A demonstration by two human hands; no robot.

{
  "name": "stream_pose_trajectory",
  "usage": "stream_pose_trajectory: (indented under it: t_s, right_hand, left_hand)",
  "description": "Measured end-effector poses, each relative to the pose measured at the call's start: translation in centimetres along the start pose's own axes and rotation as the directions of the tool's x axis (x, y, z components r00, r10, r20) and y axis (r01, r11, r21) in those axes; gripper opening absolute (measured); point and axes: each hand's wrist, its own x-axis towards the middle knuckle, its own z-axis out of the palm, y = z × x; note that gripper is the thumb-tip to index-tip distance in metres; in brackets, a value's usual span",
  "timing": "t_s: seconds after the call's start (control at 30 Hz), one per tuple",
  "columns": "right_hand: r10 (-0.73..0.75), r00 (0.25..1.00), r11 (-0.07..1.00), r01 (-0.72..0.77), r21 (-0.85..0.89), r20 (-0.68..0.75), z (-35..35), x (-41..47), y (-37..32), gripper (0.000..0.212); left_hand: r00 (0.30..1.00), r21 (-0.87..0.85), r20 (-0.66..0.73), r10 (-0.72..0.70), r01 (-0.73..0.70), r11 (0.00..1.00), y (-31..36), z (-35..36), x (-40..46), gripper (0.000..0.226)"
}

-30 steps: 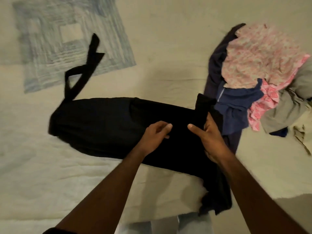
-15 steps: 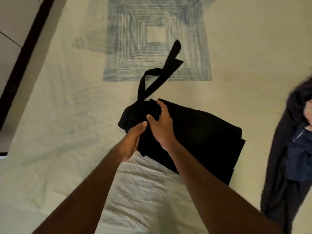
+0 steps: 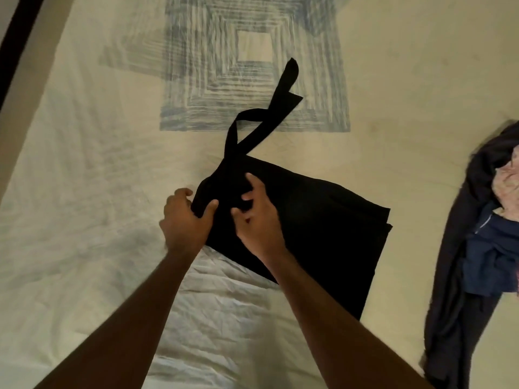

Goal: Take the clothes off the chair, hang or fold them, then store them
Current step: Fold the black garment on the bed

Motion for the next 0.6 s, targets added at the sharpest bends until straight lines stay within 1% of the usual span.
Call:
stream_pose_trajectory:
  t_s: [0.03, 0.07, 0.1, 0.13, 0.17, 0.2, 0.23, 0.27, 0.3, 0.33, 0.37, 0.43, 0.47, 0.53, 0.6]
  right_hand:
    - [0.034, 0.988, 0.999, -0.032, 0.013, -0.153, -1.4, -1.0, 1.8, 0.069]
    - [0.06, 0.945, 0.997, -0.07, -0.019, -0.322, -3.3, -2.1, 3.9, 0.062]
    - [0.095, 0.877, 0.985, -0.15, -0.081, -0.472, -5.4, -3.2, 6.4, 0.056]
    - [0.14, 0.796, 0.958, -0.26, -0.123, -0.589, -7.5, -4.3, 8.7, 0.053]
    - [0.229, 0.708, 0.909, -0.401, -0.113, -0.668, -9.4, -5.7, 10.6, 0.052]
    - [0.348, 0.61, 0.844, -0.535, -0.045, -0.712, -11.1, -7.0, 12.3, 0.053]
    - [0.48, 0.512, 0.762, -0.646, 0.049, -0.712, -12.5, -8.1, 14.0, 0.056]
    - [0.595, 0.438, 0.684, -0.717, 0.138, -0.674, -13.7, -9.1, 15.3, 0.062]
    - [0.675, 0.41, 0.638, -0.742, 0.207, -0.613, -14.4, -10.0, 16.3, 0.068]
    - [0.724, 0.428, 0.632, -0.726, 0.272, -0.541, -14.9, -10.5, 17.2, 0.07]
    - [0.757, 0.456, 0.634, -0.688, 0.354, -0.469, -15.5, -10.8, 18.1, 0.07]
    - [0.793, 0.498, 0.607, -0.603, 0.518, -0.35, -16.7, -10.5, 19.1, 0.066]
    - [0.789, 0.536, 0.602, -0.574, 0.555, -0.302, -17.3, -10.3, 19.5, 0.063]
    - [0.735, 0.641, 0.64, -0.55, 0.536, -0.219, -18.1, -10.0, 20.3, 0.054]
    - [0.681, 0.713, 0.683, -0.536, 0.496, -0.166, -18.6, -9.7, 20.7, 0.042]
  left_hand:
    - [0.988, 0.135, -0.046, 0.145, -0.137, 0.981, 0.4, 0.3, -0.2, 0.058]
    - [0.954, 0.236, -0.042, 0.296, -0.278, 0.931, 1.3, 0.6, -0.5, 0.06]
    - [0.899, 0.296, 0.006, 0.437, -0.419, 0.858, 2.2, 1.1, -0.9, 0.059]
    - [0.823, 0.321, 0.082, 0.561, -0.555, 0.767, 2.9, 1.8, -1.3, 0.058]
    - [0.737, 0.33, 0.173, 0.653, -0.668, 0.667, 3.5, 2.6, -1.7, 0.058]
    - [0.651, 0.331, 0.289, 0.702, -0.756, 0.564, 4.3, 3.6, -2.2, 0.06]
    - [0.577, 0.33, 0.418, 0.702, -0.816, 0.474, 5.0, 4.5, -2.6, 0.067]
    - [0.521, 0.323, 0.547, 0.656, -0.854, 0.409, 5.7, 5.6, -2.9, 0.076]
    - [0.492, 0.317, 0.648, 0.582, -0.869, 0.381, 6.3, 6.6, -3.3, 0.085]
    - [0.489, 0.321, 0.709, 0.509, -0.866, 0.384, 6.7, 7.5, -3.5, 0.094]
    - [0.505, 0.335, 0.735, 0.453, -0.851, 0.404, 7.3, 8.3, -3.8, 0.101]
    - [0.553, 0.364, 0.736, 0.391, -0.81, 0.46, 8.1, 9.7, -4.5, 0.111]
    - [0.569, 0.376, 0.734, 0.369, -0.794, 0.477, 8.3, 10.2, -4.8, 0.116]
    - [0.59, 0.412, 0.733, 0.338, -0.781, 0.47, 8.5, 10.9, -5.1, 0.124]
    - [0.601, 0.439, 0.735, 0.312, -0.774, 0.457, 8.8, 11.4, -5.1, 0.131]
